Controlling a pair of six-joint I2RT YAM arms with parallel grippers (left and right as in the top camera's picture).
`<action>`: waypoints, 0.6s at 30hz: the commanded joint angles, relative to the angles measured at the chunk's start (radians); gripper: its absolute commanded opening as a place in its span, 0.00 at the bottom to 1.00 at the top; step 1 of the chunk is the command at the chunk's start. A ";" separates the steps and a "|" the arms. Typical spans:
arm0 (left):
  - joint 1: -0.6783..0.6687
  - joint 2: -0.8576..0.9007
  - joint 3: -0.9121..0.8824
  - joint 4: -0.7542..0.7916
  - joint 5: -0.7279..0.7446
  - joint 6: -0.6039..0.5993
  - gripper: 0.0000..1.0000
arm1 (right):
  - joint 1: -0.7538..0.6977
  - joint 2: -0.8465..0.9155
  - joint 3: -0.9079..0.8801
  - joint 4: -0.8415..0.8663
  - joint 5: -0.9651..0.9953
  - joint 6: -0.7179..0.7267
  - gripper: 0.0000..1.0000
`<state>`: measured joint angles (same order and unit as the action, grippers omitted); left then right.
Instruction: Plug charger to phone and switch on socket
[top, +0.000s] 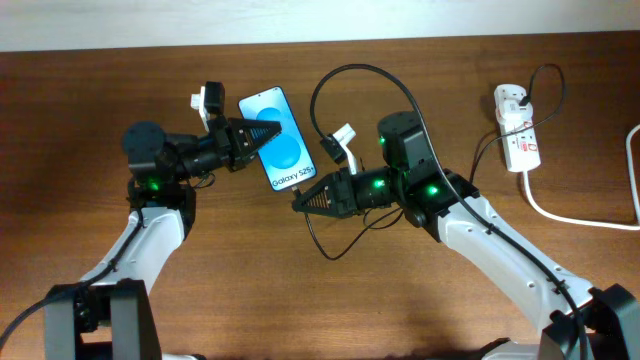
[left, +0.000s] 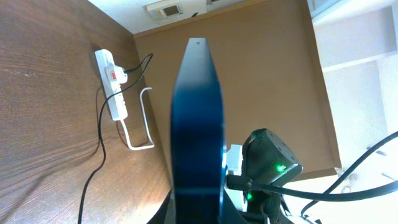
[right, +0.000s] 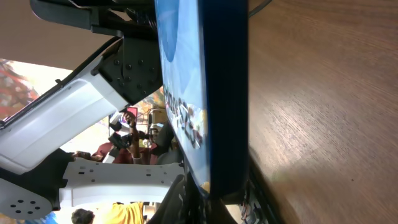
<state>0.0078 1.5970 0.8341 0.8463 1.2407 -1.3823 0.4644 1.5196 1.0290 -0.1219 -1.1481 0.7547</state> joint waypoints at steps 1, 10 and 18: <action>0.002 -0.002 0.012 0.010 -0.007 -0.008 0.00 | 0.000 0.007 0.002 0.007 0.005 -0.018 0.04; 0.002 -0.002 0.012 0.010 -0.033 -0.008 0.00 | -0.020 0.007 0.002 0.007 -0.022 -0.018 0.04; 0.002 -0.002 0.012 0.010 -0.032 -0.008 0.00 | -0.020 0.007 0.002 0.037 -0.025 -0.018 0.04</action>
<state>0.0078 1.5970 0.8341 0.8463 1.2152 -1.3823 0.4519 1.5196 1.0290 -0.0917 -1.1534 0.7547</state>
